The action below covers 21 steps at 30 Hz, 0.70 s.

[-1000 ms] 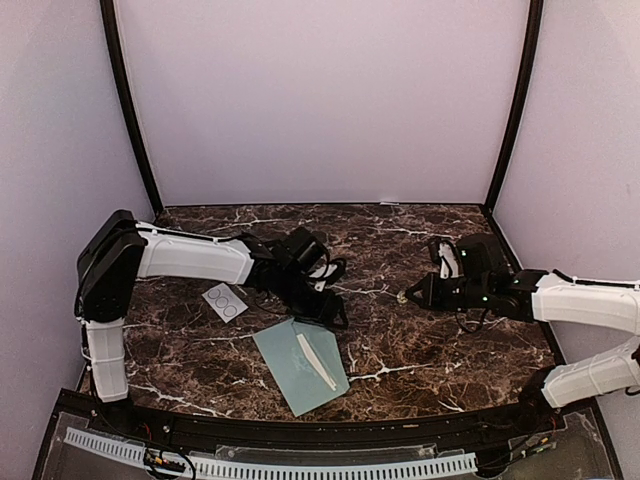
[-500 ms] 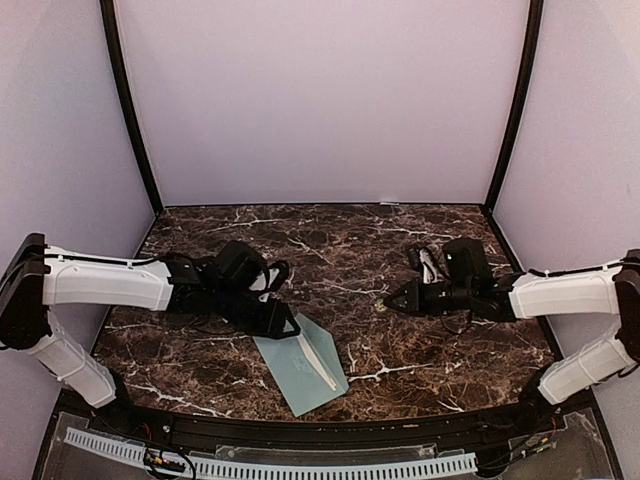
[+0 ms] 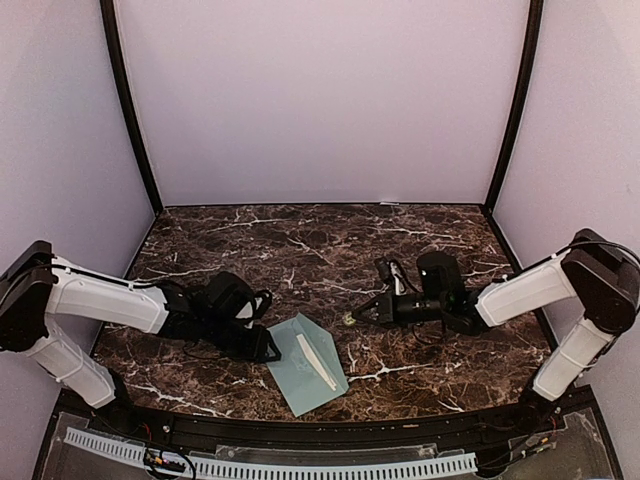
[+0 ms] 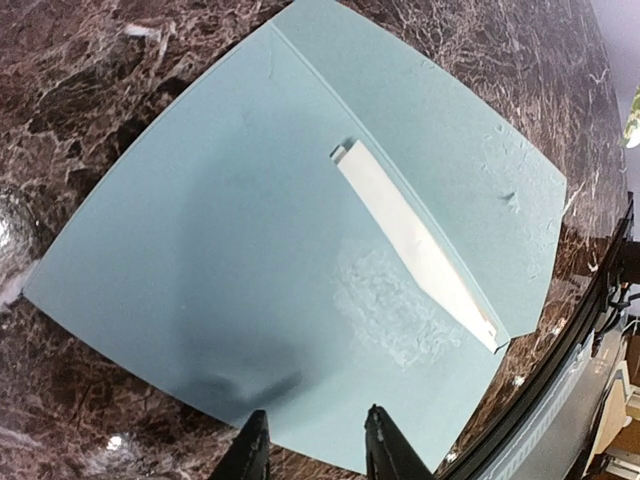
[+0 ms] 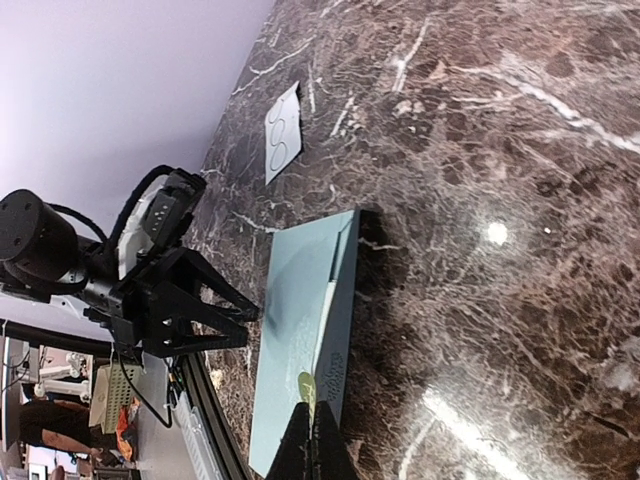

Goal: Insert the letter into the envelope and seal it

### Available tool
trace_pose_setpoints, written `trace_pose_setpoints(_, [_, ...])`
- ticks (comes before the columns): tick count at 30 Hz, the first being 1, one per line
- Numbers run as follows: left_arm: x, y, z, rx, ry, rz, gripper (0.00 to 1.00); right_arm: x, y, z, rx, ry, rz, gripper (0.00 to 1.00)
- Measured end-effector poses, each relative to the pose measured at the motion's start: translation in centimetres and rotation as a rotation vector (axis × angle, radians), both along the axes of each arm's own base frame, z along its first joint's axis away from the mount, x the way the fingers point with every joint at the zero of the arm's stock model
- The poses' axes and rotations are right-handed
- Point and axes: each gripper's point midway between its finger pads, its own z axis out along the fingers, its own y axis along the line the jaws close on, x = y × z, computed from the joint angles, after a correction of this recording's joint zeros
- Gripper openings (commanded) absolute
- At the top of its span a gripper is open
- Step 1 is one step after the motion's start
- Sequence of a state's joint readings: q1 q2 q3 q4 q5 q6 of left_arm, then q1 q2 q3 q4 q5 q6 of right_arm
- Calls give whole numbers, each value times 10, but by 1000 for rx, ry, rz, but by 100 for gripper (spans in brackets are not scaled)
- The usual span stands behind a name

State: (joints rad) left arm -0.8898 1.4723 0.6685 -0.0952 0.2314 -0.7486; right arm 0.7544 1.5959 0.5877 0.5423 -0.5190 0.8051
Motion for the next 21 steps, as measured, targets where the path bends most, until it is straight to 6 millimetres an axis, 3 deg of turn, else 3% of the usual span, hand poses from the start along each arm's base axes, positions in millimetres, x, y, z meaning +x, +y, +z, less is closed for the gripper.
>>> trace_pose_setpoints(9, [15,-5,-15,-25,-17,14,24,3,32,22,113,-54,42,0])
trace_pose_setpoints(21, [31,-27,-16,-109,-66,-11,22,-9,50,1,145,6,70,0])
